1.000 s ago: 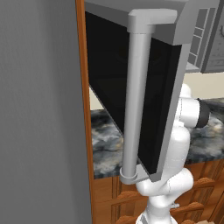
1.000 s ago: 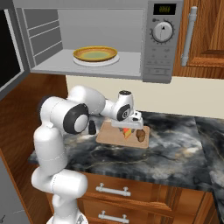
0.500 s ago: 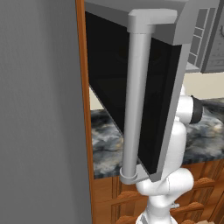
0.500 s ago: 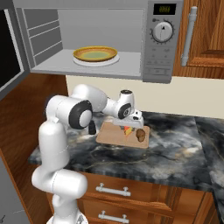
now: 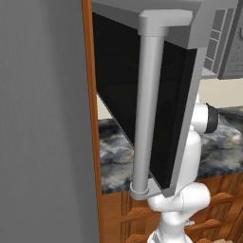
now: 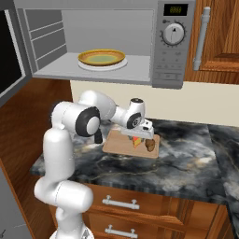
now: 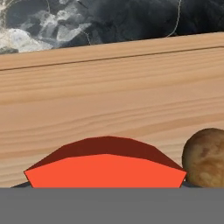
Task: Retrieve the reheated potato from the microwave, then place the potato, cheese, and condiment on the cutting board.
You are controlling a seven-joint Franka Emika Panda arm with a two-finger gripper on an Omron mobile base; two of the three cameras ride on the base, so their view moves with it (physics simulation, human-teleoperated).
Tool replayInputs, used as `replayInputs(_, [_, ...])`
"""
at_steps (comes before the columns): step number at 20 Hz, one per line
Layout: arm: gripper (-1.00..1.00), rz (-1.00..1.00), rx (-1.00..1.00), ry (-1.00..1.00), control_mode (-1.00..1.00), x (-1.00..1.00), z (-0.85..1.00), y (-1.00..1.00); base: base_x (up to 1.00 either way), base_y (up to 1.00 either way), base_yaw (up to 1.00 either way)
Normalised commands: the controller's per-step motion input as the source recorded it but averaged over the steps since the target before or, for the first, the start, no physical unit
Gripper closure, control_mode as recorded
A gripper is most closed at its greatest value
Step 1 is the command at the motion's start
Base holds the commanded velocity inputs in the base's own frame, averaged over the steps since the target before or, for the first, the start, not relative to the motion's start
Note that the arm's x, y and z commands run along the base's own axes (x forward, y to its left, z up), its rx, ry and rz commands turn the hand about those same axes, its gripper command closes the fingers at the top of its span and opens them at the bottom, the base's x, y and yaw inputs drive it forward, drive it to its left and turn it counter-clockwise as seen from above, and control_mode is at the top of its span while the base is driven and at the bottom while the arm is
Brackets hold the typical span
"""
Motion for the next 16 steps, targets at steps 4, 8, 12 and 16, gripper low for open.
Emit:
replayInputs(4, [1.00, 0.00, 0.04, 0.00, -1.00, 0.03, -0.10, 0.00, 0.00, 0.00, 0.00])
replayInputs(8, [1.00, 0.00, 0.04, 0.00, -1.00, 0.00, -0.11, 0.00, 0.00, 0.00, 0.00])
replayInputs(12, [1.00, 0.00, 0.03, -0.01, -1.00, 0.00, -0.08, 0.00, 0.00, 0.00, 0.00])
replayInputs(16, [-1.00, 0.00, 0.01, -0.02, -1.00, 0.00, -0.03, 0.00, 0.00, 0.00, 0.00])
